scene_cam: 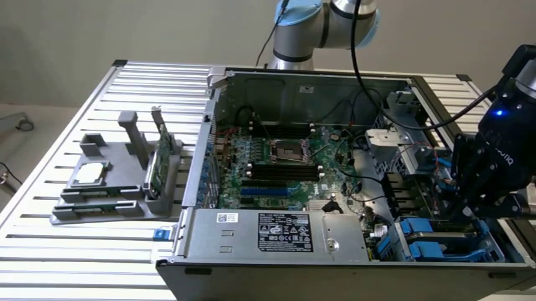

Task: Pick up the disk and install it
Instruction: 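Insert the first disk wire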

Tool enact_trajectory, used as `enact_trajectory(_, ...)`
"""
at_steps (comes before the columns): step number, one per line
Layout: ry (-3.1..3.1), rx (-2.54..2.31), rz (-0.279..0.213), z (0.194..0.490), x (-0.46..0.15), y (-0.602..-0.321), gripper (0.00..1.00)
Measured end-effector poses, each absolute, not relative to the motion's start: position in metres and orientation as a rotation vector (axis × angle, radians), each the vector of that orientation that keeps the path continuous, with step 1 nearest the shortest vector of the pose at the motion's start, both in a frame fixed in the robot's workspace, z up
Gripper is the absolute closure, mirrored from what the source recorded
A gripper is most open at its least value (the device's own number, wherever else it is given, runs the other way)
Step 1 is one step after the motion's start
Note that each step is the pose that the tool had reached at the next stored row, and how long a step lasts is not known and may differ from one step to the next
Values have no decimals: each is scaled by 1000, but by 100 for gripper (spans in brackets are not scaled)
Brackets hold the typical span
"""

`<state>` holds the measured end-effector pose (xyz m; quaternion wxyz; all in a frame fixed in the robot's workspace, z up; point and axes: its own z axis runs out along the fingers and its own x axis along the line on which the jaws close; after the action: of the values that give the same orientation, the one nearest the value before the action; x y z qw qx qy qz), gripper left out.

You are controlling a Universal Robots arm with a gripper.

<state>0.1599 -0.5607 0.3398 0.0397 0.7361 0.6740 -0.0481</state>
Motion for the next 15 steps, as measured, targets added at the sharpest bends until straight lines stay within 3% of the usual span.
enact_trajectory(15,2059,2249,-160,339,160,-561,84)
